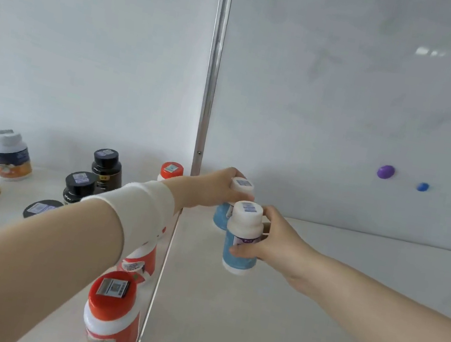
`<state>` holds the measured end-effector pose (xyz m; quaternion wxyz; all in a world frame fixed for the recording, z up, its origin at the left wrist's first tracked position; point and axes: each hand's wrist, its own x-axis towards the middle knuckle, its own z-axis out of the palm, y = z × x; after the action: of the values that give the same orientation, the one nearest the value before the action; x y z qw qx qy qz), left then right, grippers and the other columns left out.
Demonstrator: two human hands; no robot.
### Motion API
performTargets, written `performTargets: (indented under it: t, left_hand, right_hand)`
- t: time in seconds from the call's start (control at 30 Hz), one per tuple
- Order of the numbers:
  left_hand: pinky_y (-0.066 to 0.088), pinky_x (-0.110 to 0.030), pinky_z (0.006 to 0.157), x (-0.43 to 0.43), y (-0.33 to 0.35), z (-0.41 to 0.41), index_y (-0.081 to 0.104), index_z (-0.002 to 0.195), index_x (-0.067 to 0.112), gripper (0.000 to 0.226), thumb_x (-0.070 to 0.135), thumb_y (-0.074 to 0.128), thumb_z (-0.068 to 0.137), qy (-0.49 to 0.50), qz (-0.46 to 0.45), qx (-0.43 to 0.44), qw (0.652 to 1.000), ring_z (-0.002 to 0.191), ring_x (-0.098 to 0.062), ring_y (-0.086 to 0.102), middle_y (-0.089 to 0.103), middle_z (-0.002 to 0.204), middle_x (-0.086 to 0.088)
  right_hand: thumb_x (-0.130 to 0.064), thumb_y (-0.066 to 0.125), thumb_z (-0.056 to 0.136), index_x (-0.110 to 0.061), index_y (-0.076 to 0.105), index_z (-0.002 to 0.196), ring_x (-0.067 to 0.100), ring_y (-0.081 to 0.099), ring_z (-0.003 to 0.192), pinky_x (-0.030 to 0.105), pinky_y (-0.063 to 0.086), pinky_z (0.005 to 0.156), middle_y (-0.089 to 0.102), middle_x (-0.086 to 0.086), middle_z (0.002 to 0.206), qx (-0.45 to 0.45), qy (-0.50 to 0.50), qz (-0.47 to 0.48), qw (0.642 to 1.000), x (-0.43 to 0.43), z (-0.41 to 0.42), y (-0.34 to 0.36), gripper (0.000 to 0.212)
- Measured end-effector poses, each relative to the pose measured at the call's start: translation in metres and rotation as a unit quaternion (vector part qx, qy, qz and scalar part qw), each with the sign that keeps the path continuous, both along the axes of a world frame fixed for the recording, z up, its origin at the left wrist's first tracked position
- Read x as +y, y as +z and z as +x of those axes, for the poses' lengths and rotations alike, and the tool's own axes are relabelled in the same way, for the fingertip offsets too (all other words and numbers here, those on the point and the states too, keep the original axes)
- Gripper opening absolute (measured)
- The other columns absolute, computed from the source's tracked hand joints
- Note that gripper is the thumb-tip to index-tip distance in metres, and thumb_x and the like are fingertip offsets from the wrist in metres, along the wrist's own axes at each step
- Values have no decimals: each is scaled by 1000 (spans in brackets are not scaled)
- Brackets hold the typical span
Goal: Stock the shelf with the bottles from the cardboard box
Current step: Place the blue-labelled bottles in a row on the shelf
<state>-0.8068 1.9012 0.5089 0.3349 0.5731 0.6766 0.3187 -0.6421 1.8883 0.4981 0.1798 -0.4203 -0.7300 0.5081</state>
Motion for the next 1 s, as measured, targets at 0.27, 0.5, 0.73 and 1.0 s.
performTargets:
  t: [0.27,0.5,0.73,1.0]
  left_hand:
    - [49,-27,85,34,-2,-17,46,127,12,47,24,66,86,-9,3,13,1000,99,-18,55,56,113,-5]
    - [49,-20,72,46,-3,-20,47,115,15,36,19,67,86,-29,-6,4,1000,90,-14,55,55,104,-2]
    - [50,-26,84,46,-5,-21,47,120,13,42,20,68,84,-33,-3,33,999,92,-15,55,54,107,-2]
    - [43,-32,101,36,1,-15,43,132,16,57,30,69,83,-11,-26,72,997,112,-19,53,54,127,-3]
  right_hand:
    - [1,78,68,-17,46,111,18,56,97,41,50,93,54,-11,93,20,-35,7,999,32,-24,-12,57]
    - [-4,79,68,-22,41,112,23,56,110,42,48,96,53,-4,110,0,-35,34,999,40,-36,-23,61]
    - [-9,80,69,-16,39,122,21,55,111,35,47,93,52,-1,116,-21,-55,60,996,37,-34,-33,68]
    - [-20,82,68,-16,37,129,13,49,108,26,43,89,48,-2,127,-44,-45,58,996,29,-21,-21,76]
